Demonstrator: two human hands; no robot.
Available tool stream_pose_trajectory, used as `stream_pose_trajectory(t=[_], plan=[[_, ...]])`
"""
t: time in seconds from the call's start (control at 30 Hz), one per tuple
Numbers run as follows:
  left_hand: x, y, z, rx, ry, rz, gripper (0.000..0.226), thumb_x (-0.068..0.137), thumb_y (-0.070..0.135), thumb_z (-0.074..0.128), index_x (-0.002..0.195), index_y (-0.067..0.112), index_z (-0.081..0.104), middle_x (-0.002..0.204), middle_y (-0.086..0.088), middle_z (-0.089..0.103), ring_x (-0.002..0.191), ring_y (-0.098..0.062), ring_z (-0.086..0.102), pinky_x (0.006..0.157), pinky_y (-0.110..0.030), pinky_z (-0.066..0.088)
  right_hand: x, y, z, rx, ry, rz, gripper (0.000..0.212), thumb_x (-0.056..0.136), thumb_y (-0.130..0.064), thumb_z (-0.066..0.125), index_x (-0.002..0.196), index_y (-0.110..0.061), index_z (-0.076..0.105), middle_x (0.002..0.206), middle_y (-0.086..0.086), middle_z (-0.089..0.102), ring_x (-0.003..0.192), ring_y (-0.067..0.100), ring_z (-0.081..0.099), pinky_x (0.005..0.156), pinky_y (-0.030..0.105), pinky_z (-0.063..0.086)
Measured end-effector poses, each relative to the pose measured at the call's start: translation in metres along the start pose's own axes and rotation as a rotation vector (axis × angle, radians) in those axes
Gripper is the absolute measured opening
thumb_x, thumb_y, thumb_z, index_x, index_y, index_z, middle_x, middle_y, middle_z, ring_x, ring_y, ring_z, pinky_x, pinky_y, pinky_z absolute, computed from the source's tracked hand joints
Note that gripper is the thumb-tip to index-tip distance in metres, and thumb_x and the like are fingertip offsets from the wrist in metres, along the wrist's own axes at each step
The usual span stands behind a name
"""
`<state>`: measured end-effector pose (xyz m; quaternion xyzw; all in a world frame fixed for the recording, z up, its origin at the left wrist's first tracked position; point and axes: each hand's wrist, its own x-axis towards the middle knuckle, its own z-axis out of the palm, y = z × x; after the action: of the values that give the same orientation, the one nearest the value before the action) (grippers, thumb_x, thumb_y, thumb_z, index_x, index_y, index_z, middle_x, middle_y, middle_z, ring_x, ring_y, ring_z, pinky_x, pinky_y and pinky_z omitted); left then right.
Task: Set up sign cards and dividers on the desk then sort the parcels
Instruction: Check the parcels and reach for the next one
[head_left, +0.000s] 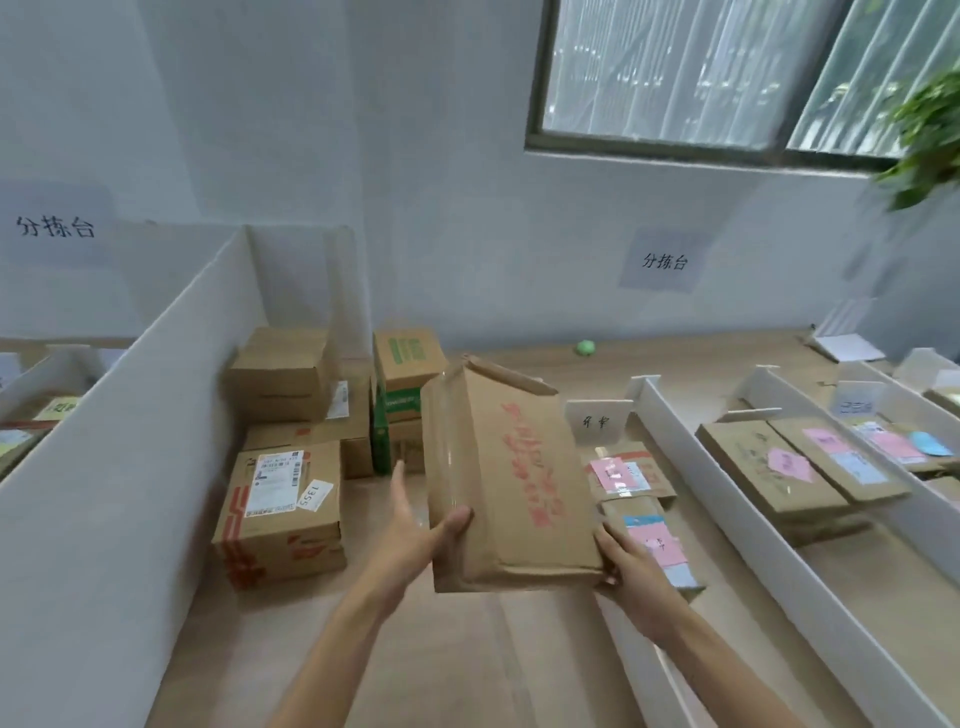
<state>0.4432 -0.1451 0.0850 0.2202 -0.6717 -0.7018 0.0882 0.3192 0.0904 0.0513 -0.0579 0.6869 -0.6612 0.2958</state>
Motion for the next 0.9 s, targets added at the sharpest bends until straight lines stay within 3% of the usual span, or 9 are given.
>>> stream_pose_trajectory(t=[0.07,0.13,0.23,0.33,0.47,0.53,0.6,0.8,0.9], plan=[[-0.008,0.025,0.022,-0.177,-0.17,-0.052,0.126,0.043,0.057,0.086,0.145,0.037,0.014,0.141,0.012,0.039,0.124,-0.013,0.047,0.105,-0.043,0.042,-0.022,-0.026,-0.018,0.01,0.002,-0.059,0.026,0.099,-0.022,0.043,0.117,-0.026,0.061,0.108,-0.006,0.068,0.093,0.007,0.061,0.079,0.026,0.049],[-0.018,0.044,0.05,-0.283,-0.226,-0.031,0.096,0.058,0.042,0.082,0.139,0.027,0.033,0.128,0.002,0.059,0.113,-0.018,0.06,0.093,-0.041,0.051,-0.047,-0.049,-0.034,-0.029,0.04,-0.129,0.026,0.099,-0.02,0.042,0.117,-0.032,0.056,0.111,-0.011,0.067,0.097,0.004,0.061,0.079,0.022,0.05],[-0.04,0.068,0.101,-0.299,-0.207,0.108,0.06,0.07,0.027,0.076,0.124,0.028,0.047,0.112,0.003,0.068,0.096,-0.014,0.068,0.073,-0.035,0.058,-0.083,-0.079,-0.05,-0.282,0.107,-0.32,0.043,0.096,-0.026,0.049,0.137,-0.031,0.037,0.14,-0.013,0.045,0.123,0.0,0.046,0.102,0.017,0.037],[-0.064,0.084,0.157,-0.131,-0.228,0.288,0.052,0.075,0.016,0.075,0.117,0.029,0.048,0.106,0.003,0.069,0.089,-0.01,0.069,0.064,-0.027,0.057,-0.12,-0.104,-0.054,-0.219,-0.001,-0.391,0.042,0.093,-0.03,0.051,0.133,-0.032,0.038,0.127,-0.02,0.053,0.111,-0.01,0.052,0.093,0.009,0.042],[-0.096,0.092,0.225,0.121,-0.325,0.598,0.077,0.079,0.025,0.067,0.143,0.034,0.027,0.137,0.008,0.05,0.124,-0.005,0.049,0.099,-0.028,0.044,-0.157,-0.113,-0.087,0.149,0.211,-0.446,0.065,0.066,-0.056,0.069,0.12,-0.02,0.059,0.112,0.0,0.07,0.106,0.018,0.065,0.102,0.042,0.046],[-0.113,0.096,0.255,0.302,-0.341,0.771,0.074,0.079,0.045,0.053,0.145,0.043,0.018,0.152,0.017,0.025,0.139,0.001,0.02,0.113,-0.026,0.021,-0.178,-0.111,-0.12,0.311,0.317,-0.444,0.082,0.054,-0.065,0.075,0.119,-0.017,0.061,0.112,0.005,0.07,0.106,0.022,0.066,0.102,0.044,0.045],[-0.128,0.098,0.28,0.42,-0.371,0.907,0.065,0.082,0.05,0.042,0.143,0.043,0.021,0.152,0.026,0.015,0.14,0.004,0.009,0.115,-0.026,0.015,-0.204,-0.107,-0.154,0.366,0.336,-0.454,0.077,0.066,-0.068,0.063,0.125,-0.018,0.058,0.119,0.004,0.067,0.111,0.022,0.063,0.104,0.045,0.043],[-0.157,0.101,0.337,0.375,-0.449,1.068,0.059,0.083,0.01,0.054,0.134,0.035,0.043,0.138,0.022,0.043,0.133,-0.007,0.036,0.108,-0.04,0.037,-0.26,-0.074,-0.235,0.548,0.376,-0.421,0.066,0.085,-0.068,0.034,0.128,-0.022,0.055,0.127,0.001,0.062,0.113,0.017,0.062,0.085,0.032,0.057],[-0.161,0.107,0.35,0.235,-0.259,0.982,0.059,0.082,0.016,0.058,0.135,0.035,0.038,0.136,0.018,0.044,0.129,0.0,0.038,0.107,-0.018,0.034,-0.293,-0.069,-0.248,0.661,0.342,-0.374,0.062,0.092,-0.059,0.028,0.115,-0.017,0.067,0.117,0.006,0.068,0.101,0.017,0.068,0.068,0.027,0.058]])
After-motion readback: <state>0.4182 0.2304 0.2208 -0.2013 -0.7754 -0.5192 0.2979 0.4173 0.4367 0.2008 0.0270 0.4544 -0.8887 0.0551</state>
